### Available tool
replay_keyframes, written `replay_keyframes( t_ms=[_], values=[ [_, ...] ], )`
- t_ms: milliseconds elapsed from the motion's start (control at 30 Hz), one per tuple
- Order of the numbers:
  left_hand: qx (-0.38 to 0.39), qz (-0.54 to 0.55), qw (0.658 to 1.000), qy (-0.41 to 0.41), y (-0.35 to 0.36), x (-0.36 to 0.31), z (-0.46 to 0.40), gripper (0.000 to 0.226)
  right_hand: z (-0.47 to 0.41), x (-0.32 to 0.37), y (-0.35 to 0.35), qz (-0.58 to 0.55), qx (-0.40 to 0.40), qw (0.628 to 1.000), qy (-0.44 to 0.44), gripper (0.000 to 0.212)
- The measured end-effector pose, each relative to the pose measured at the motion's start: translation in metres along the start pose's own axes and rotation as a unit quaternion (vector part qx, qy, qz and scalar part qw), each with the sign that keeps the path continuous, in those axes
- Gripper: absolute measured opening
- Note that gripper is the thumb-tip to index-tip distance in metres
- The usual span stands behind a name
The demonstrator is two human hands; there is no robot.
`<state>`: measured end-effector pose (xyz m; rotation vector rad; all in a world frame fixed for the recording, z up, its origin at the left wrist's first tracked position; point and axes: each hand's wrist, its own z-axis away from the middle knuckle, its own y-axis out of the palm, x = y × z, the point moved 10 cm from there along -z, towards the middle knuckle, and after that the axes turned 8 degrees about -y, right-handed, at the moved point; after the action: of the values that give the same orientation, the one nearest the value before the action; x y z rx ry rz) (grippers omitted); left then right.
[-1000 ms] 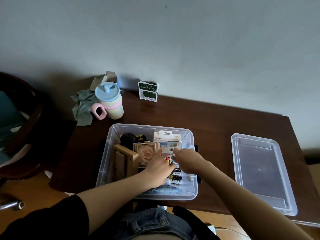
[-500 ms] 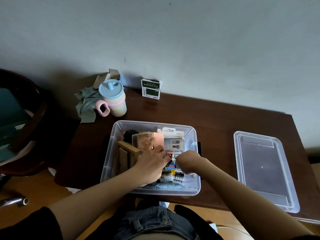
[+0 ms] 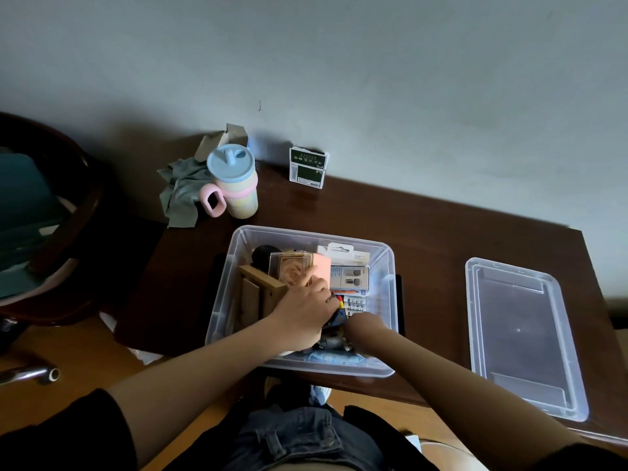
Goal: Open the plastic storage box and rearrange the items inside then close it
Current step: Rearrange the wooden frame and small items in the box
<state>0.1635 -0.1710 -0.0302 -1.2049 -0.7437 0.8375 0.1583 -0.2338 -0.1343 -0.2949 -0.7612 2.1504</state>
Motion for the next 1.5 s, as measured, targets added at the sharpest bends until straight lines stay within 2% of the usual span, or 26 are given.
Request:
replay_keyframes(
  t_ms=[100,200,367,533,667,867,1000,1100,1233,1333,1400,1500],
  values=[
    [-0.005,0.016,1.000,0.009,0.006,-0.006,0.001,0.045,-0.001,0.000,0.001,-0.023,-0.007,1.000,0.001,0.029],
    [-0.004,0.047,0.997,0.056,0.012,-0.018,0.003,0.055,-0.001,0.001,0.003,-0.025,-0.003,1.000,-0.012,0.032],
    [-0.001,0.087,0.987,0.134,0.000,-0.023,-0.001,0.017,0.000,0.003,0.004,-0.011,0.006,1.000,-0.011,0.030],
    [0.093,-0.041,0.988,0.114,0.036,-0.036,-0.006,0.043,0.001,0.006,-0.001,0.001,0.006,1.000,-0.028,0.042],
    [0.129,-0.026,0.988,0.078,0.044,-0.045,-0.014,0.027,0.005,0.006,-0.001,0.023,0.018,0.999,-0.032,0.037],
    [0.130,-0.029,0.989,0.064,0.049,-0.043,-0.020,0.029,0.006,0.004,-0.004,0.024,0.035,0.998,-0.043,0.035],
    [0.107,-0.012,0.994,0.007,0.042,-0.023,-0.021,0.037,0.002,0.001,-0.004,0.005,0.071,0.996,-0.044,0.034],
    [0.107,-0.038,0.993,0.034,0.037,-0.022,-0.019,0.034,-0.001,0.003,0.004,0.011,0.092,0.995,-0.042,0.042],
    [0.109,-0.060,0.990,0.066,0.032,-0.026,-0.016,0.029,-0.004,0.002,0.009,-0.013,0.063,0.998,-0.020,0.055],
    [0.105,-0.052,0.991,0.064,0.029,-0.024,-0.014,0.029,-0.005,0.000,0.010,-0.026,0.046,0.999,-0.002,0.051],
    [0.097,-0.046,0.992,0.060,0.028,-0.023,-0.014,0.029,-0.004,0.002,0.008,-0.002,0.027,1.000,0.000,0.042],
    [0.090,-0.026,0.994,0.058,0.027,-0.023,-0.014,0.028,-0.003,0.011,0.007,0.109,0.015,0.994,-0.024,0.038]
  ],
)
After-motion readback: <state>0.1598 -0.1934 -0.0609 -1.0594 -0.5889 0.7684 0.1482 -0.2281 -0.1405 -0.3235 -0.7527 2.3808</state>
